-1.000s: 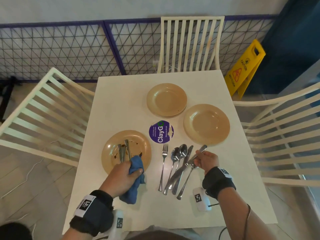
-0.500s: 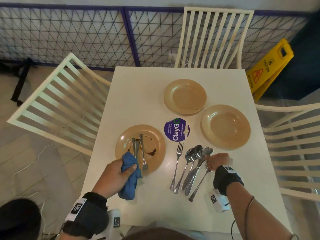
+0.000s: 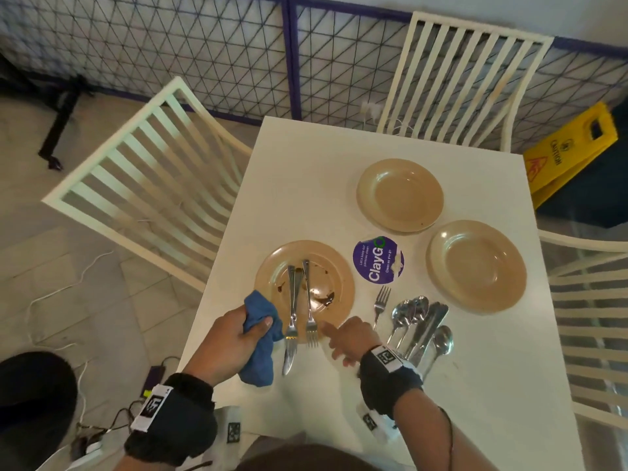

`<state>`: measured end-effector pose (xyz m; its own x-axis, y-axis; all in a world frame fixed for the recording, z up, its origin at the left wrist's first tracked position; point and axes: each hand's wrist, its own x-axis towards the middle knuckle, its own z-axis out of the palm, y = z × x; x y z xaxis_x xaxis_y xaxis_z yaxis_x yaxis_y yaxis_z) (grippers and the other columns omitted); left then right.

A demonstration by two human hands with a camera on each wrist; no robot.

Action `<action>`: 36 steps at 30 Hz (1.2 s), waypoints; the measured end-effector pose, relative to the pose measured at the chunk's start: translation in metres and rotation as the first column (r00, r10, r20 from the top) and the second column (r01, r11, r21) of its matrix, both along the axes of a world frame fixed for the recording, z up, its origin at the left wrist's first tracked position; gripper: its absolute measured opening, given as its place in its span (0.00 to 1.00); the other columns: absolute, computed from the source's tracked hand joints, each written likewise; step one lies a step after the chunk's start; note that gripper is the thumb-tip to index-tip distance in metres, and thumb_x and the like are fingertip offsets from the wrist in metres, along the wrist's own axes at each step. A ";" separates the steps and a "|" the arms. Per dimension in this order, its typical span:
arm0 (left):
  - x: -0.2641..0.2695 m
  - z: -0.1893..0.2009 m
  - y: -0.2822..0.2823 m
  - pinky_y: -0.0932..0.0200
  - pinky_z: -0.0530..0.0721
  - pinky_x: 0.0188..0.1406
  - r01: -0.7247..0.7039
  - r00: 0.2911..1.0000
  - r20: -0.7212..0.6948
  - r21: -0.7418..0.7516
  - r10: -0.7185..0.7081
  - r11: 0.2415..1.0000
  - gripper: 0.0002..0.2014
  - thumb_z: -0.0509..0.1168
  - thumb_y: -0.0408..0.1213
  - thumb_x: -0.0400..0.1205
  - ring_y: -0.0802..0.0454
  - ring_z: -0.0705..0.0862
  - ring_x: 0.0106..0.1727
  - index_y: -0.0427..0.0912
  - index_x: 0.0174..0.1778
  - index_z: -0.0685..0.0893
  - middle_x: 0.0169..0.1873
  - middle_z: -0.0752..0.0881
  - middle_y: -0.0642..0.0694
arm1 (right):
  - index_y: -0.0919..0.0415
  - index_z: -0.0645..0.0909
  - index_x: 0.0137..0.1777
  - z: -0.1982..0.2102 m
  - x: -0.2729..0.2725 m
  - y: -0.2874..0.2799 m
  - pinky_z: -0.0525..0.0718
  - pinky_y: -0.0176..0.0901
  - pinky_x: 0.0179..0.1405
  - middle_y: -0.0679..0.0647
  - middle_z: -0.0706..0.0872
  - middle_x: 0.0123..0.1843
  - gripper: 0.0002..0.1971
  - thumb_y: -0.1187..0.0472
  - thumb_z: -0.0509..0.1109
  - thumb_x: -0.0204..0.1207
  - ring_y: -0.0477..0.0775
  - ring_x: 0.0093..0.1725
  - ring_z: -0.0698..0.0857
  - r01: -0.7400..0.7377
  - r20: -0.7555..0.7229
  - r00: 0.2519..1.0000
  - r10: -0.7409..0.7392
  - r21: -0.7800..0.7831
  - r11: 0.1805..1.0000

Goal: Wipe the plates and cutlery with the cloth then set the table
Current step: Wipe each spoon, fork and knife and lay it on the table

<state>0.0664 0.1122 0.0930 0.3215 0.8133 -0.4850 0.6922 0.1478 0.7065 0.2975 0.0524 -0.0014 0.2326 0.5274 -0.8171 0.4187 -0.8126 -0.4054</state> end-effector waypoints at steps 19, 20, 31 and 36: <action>0.025 -0.012 0.003 0.51 0.84 0.53 0.043 0.998 0.046 -0.095 -0.039 0.995 0.14 0.61 0.50 0.88 0.51 0.87 0.49 0.42 0.51 0.82 0.45 0.89 0.44 | 0.67 0.84 0.45 0.036 -0.012 -0.014 0.78 0.37 0.26 0.59 0.90 0.35 0.09 0.61 0.69 0.84 0.50 0.25 0.82 0.308 -0.506 0.823 -0.259 0.014 0.951; 0.033 -0.011 0.004 0.48 0.84 0.54 0.046 0.998 0.054 -0.097 -0.041 0.994 0.15 0.61 0.51 0.88 0.50 0.87 0.50 0.42 0.51 0.82 0.46 0.89 0.44 | 0.65 0.85 0.44 0.042 -0.008 -0.017 0.80 0.37 0.27 0.59 0.91 0.36 0.09 0.61 0.70 0.84 0.50 0.26 0.83 0.318 -0.526 0.813 -0.249 0.043 0.947; 0.133 0.028 0.000 0.46 0.84 0.63 -0.121 0.933 0.327 -0.118 0.153 0.986 0.09 0.64 0.44 0.87 0.45 0.90 0.55 0.43 0.53 0.86 0.48 0.91 0.43 | 0.65 0.80 0.38 0.119 0.023 -0.043 0.80 0.36 0.23 0.61 0.87 0.31 0.12 0.74 0.60 0.81 0.50 0.24 0.84 0.239 -0.449 0.891 -0.070 0.332 0.912; 0.157 0.063 0.038 0.49 0.84 0.61 -0.219 0.885 0.412 -0.042 0.217 0.975 0.10 0.64 0.43 0.88 0.44 0.90 0.55 0.42 0.50 0.88 0.49 0.92 0.40 | 0.63 0.82 0.44 0.130 0.039 -0.077 0.79 0.44 0.28 0.58 0.91 0.35 0.07 0.68 0.64 0.81 0.52 0.28 0.86 0.261 -0.479 0.874 -0.089 0.307 0.915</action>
<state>0.2230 0.1506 0.1557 0.3052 0.8882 -0.3433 0.2901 0.2567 0.9219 0.3368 -0.0248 0.1284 0.0054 0.7831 -0.6219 -0.0131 -0.6218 -0.7831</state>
